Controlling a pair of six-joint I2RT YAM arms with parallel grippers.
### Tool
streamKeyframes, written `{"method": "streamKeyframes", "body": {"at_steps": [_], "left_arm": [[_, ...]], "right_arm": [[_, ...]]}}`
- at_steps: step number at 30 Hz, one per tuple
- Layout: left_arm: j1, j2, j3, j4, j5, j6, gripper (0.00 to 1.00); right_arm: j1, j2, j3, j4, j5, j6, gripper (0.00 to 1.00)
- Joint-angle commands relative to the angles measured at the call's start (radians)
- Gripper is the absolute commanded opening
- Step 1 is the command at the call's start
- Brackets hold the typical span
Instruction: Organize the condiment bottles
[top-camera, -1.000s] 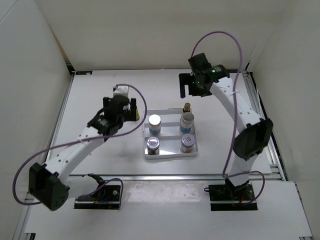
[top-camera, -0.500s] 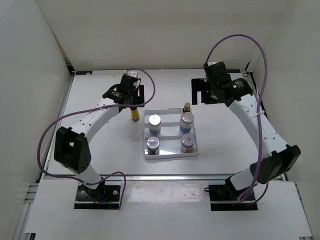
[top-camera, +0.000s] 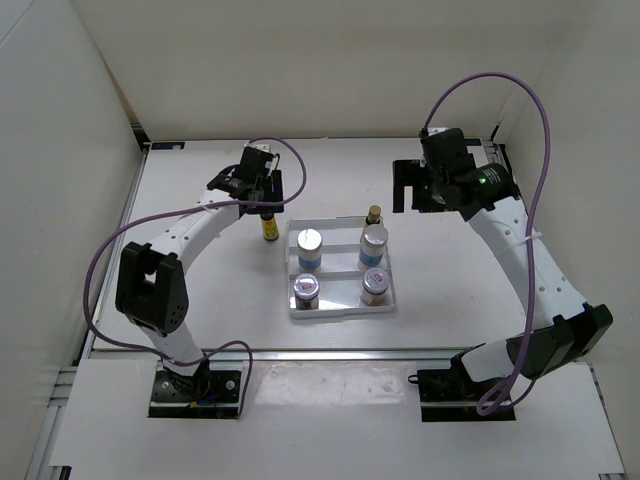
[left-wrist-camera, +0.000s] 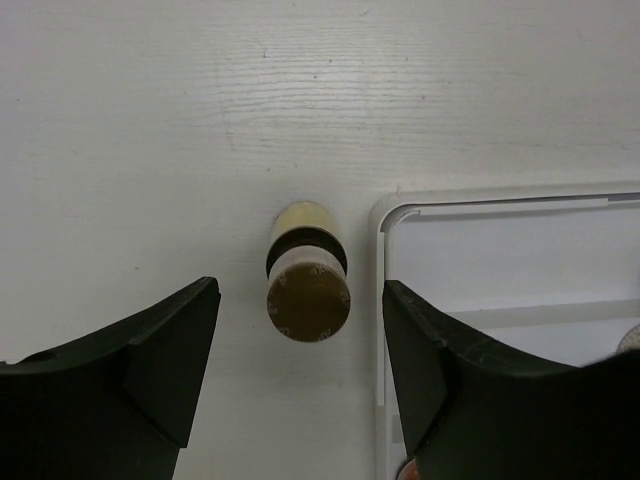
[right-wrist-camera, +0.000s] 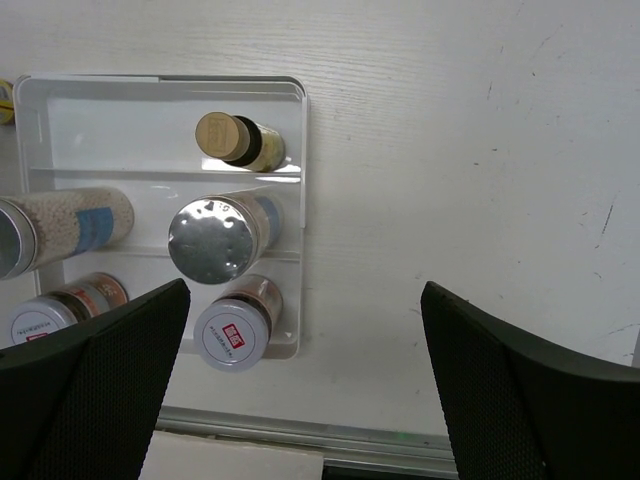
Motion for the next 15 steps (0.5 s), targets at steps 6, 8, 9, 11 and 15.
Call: {"method": "streamKeyframes", "body": {"at_steps": [6,8,9,11,15], "left_arm": [[0.016,0.039,0.051,0.000,0.041,0.010,0.66],[0.016,0.048,0.060,0.000,0.041,0.010,0.59],[0.025,0.048,0.060,0.000,0.041,0.010,0.56],[0.025,0.048,0.069,0.000,0.050,0.010,0.51],[0.025,0.037,0.078,0.000,0.040,0.029,0.31]], "right_arm": [[-0.015,-0.019,0.001,-0.010,-0.008,-0.023,1.00],[-0.015,-0.019,-0.009,-0.010,-0.008,-0.023,1.00],[-0.015,-0.019,-0.010,-0.010,-0.008,-0.023,1.00],[-0.015,-0.019,-0.010,-0.010,-0.008,-0.023,1.00],[-0.015,-0.019,-0.019,-0.010,-0.019,-0.023,1.00]]}}
